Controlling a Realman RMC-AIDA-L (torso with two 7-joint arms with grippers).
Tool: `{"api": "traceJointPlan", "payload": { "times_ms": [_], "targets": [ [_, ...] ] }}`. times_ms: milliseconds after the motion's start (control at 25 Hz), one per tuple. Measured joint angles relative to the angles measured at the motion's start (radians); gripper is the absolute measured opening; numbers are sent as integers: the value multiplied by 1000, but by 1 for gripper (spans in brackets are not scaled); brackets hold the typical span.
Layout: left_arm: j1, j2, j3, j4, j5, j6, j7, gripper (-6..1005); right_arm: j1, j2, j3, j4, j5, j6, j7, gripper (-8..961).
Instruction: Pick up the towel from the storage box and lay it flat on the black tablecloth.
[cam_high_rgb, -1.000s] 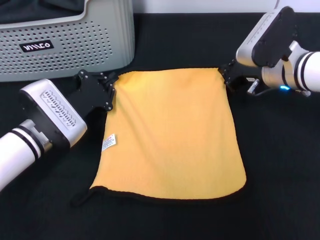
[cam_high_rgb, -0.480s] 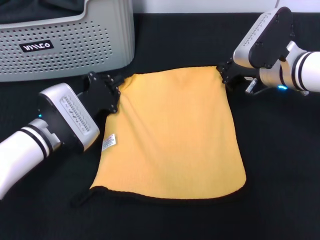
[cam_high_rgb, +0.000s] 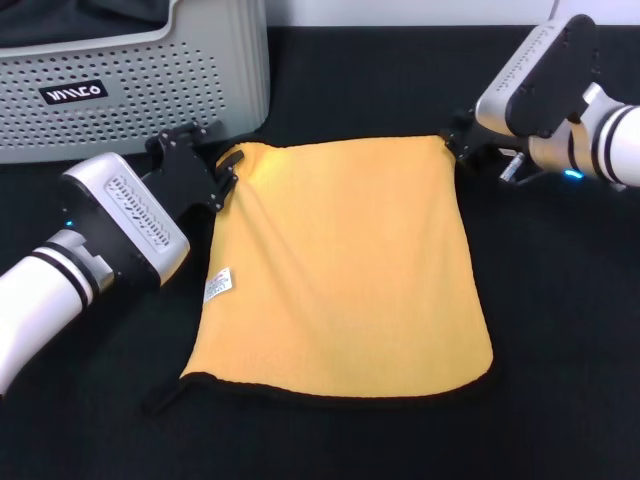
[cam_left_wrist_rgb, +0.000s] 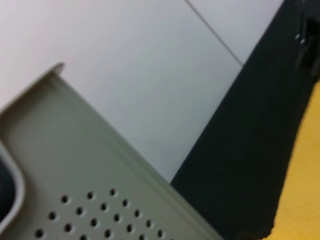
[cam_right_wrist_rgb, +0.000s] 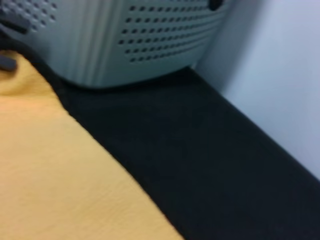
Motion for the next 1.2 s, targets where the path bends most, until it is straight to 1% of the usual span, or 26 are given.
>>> {"api": "traceJointPlan", "payload": {
  "times_ms": [200, 240, 280, 320, 480, 640, 920, 1040, 1080, 1120, 1200],
  "targets": [
    [14, 0, 0, 0, -37, 16, -12, 343, -76, 0, -20, -91, -3, 88, 0, 204],
    [18, 0, 0, 0, -43, 22, -20, 365, -76, 0, -20, -91, -3, 88, 0, 227],
    [22, 0, 0, 0, -48, 29, -33, 386, -94, 0, -21, -114, -4, 100, 0, 250],
    [26, 0, 0, 0, -52, 35, -48, 408, -122, 0, -21, -149, -6, 123, -1, 295],
    [43, 1, 1, 6, -55, 56, -108, 600, -159, 0, -20, -193, -6, 138, -1, 474],
    [64, 6, 5, 11, -54, 92, -187, 756, -210, 0, -20, -264, -8, 147, -3, 609],
    [106, 10, 8, 20, -46, 136, -325, 755, -295, -2, -11, -376, -7, 137, -3, 874],
    [147, 11, 10, 62, -36, 162, -434, 755, -347, -3, 17, -441, -2, 105, 3, 873],
    [178, 17, 18, 109, -5, 196, -558, 755, -385, -3, 52, -486, 4, 56, 3, 873],
    [178, 17, 18, 109, -5, 196, -558, 755, -385, -3, 52, -486, 4, 56, 3, 873],
    [220, 27, 34, 190, 52, 228, -742, 755, -436, -4, 115, -550, 32, -43, 3, 873]
  ]
}}
